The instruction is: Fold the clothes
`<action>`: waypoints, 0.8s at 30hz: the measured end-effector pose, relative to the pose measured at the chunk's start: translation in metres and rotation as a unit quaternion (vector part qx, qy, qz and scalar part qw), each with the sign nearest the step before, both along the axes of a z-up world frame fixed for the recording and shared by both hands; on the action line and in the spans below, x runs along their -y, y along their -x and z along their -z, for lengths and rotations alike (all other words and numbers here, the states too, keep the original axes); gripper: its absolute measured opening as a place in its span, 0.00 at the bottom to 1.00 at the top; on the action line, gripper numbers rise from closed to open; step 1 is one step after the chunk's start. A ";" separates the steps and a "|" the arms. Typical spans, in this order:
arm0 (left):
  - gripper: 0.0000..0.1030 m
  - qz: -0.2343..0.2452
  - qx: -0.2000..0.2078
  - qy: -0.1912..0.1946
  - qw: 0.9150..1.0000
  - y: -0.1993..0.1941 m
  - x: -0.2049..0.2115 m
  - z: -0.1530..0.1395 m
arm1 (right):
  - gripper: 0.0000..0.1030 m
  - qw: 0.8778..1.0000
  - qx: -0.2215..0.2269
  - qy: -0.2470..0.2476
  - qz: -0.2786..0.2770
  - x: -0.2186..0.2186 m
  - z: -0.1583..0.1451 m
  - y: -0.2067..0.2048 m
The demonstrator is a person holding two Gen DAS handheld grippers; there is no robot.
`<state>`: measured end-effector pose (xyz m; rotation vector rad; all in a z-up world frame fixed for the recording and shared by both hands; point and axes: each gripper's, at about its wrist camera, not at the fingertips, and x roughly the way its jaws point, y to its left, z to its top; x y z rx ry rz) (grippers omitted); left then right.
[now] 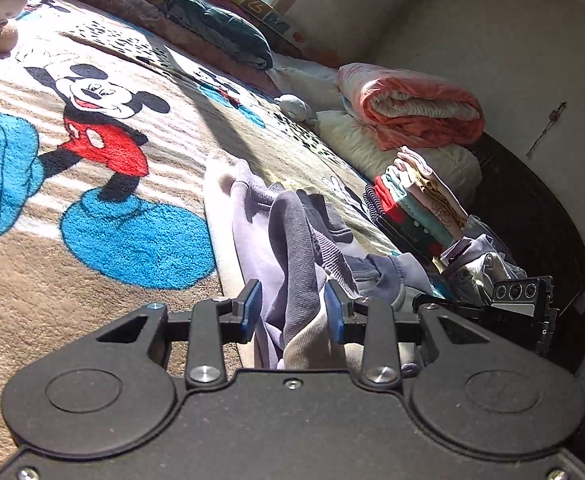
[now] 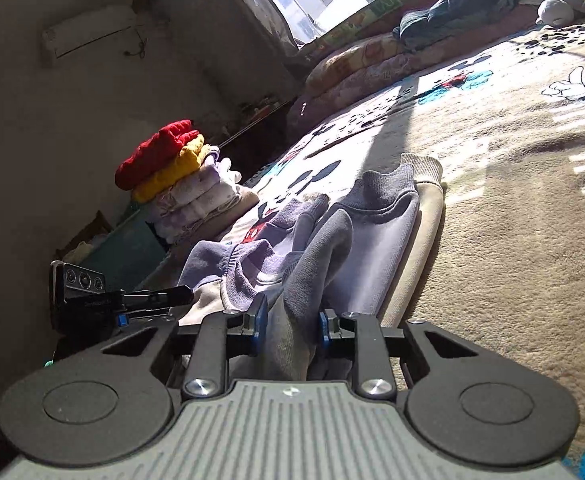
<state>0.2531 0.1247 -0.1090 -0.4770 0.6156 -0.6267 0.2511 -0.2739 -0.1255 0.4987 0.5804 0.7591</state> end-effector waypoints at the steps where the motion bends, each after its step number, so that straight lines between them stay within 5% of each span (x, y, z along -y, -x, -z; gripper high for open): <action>1: 0.10 -0.001 0.006 0.001 1.000 -0.001 0.002 -0.004 | 0.18 1.000 0.003 -0.004 0.007 0.002 -0.002 0.001; 12: 0.07 -0.023 0.087 0.051 0.995 -0.038 0.000 -0.046 | 0.15 0.991 0.115 -0.012 0.067 0.009 -0.042 -0.028; 24: 0.06 -0.045 0.057 0.068 0.995 -0.094 -0.007 -0.025 | 0.14 0.990 0.077 -0.062 0.096 0.016 -0.025 -0.111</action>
